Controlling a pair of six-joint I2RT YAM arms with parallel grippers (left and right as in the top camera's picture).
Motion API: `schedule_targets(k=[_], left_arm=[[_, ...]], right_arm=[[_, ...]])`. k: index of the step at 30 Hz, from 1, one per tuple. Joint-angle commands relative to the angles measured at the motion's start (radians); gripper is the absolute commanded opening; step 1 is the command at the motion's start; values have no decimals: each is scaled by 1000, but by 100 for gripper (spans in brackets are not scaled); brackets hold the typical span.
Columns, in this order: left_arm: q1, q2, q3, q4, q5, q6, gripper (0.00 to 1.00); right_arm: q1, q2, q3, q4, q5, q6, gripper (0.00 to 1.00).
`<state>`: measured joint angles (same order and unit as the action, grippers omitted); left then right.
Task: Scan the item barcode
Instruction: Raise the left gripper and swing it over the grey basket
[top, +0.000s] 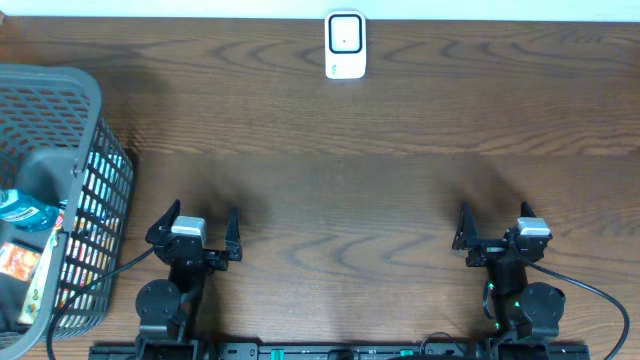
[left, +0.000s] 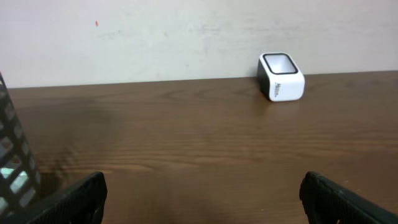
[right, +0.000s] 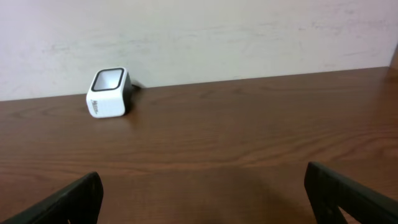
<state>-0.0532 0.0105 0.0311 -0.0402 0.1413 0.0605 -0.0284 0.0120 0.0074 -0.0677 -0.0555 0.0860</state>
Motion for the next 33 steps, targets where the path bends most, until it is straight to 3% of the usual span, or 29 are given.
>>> schedule_targets(k=[1,12,18,33], left_arm=[[4,-5,0,-11,35,-36,98],[4,63,132,-71,42,-66,98],[4,147,189,-71,111,-67,98],[4,386,323,-71,114,-85,98]], right_arm=[[9,-3,-2,-3,5,-13,99],[9,-3,-2,-4,5,-13,99],[9,-3,-2,-3,5,-13,99],[9,-3,-2,-4,5,-13,99]])
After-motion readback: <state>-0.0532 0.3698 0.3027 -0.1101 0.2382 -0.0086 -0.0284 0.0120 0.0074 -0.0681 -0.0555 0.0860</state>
